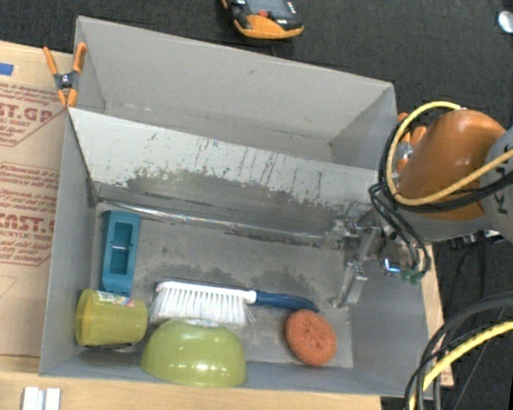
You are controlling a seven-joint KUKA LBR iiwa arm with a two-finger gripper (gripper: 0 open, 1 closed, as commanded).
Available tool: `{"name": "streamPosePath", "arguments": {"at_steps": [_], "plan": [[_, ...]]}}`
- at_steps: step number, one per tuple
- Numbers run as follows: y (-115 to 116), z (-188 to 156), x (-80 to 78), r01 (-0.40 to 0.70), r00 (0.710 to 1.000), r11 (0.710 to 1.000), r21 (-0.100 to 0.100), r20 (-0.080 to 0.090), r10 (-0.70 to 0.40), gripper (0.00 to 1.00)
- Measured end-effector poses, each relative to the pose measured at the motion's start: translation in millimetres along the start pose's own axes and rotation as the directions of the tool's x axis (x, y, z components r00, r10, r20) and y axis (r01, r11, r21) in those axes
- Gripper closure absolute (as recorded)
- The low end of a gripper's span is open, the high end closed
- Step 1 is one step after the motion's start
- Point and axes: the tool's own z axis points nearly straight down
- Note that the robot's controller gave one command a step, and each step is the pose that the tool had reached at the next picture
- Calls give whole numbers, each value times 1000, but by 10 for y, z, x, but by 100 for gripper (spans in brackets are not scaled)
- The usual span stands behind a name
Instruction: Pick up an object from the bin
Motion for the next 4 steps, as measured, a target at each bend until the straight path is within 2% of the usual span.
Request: {"name": "streamPosePath", "arguments": {"at_steps": [1, 2, 3, 4], "plan": [[4, -46, -19, 1, 1000, 1000, 1, 7, -1, 0], [708, 755, 432, 155, 988, 988, -2, 2, -155, 0], [992, 392, -3, 177, 984, 984, 7, 19, -177, 0], [960, 437, -10, 278, 961, 961, 2, 1, -278, 0]]}}
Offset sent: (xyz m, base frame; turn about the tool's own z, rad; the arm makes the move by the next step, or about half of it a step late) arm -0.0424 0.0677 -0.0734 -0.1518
